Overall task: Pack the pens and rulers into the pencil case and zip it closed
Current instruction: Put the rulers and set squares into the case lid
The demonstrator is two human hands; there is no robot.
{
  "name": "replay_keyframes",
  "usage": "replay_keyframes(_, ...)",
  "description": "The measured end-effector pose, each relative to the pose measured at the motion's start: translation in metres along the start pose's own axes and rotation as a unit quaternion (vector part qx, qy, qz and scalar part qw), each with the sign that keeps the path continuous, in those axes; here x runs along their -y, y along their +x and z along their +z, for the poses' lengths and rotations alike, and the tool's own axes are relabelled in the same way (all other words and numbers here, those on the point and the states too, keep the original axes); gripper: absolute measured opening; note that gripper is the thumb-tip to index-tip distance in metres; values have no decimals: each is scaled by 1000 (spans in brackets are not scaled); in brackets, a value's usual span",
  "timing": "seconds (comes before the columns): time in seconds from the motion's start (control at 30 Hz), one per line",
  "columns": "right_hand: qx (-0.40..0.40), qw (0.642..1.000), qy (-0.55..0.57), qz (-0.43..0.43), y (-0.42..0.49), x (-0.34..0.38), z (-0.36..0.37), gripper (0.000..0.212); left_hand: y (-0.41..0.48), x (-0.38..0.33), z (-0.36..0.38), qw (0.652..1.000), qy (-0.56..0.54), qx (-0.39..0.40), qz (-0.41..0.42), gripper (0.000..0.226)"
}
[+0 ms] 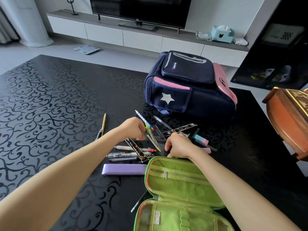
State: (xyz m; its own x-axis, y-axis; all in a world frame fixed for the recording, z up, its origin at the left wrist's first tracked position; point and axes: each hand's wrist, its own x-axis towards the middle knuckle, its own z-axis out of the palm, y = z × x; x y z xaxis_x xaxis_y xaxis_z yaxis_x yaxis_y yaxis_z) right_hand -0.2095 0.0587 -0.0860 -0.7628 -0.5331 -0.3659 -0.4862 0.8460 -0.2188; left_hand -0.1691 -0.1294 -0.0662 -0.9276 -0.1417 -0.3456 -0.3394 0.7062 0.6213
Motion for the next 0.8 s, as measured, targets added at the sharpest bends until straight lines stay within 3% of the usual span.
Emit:
replay_keyframes(0.13, -10, 999, 5, -36, -2, 3, 4, 44, -9, -2, -10, 978, -155, 60, -123, 17)
replay_keyframes(0.3, 4, 999, 10, -40, -2, 4, 4, 59, -17, -1, -29, 967, -199, 5, -160, 18)
replay_keyframes(0.47, 11, 1000, -11, -17, 1, 15, 0, 52, -33, -1, -50, 967, -204, -36, -147, 10)
replay_keyframes(0.6, 24, 999, -24, -35, 2, 20, 3, 33, -47, 0, -52, 974, -190, -67, -104, 30)
replay_keyframes(0.7, 20, 998, 6, -54, 1, 17, 4, 42, -56, -1, -44, 980, -165, -101, -43, 51)
replay_keyframes(0.8, 12, 995, 67, -71, -2, 12, 2, 58, -59, -9, -30, 980, -135, -148, -1, 45)
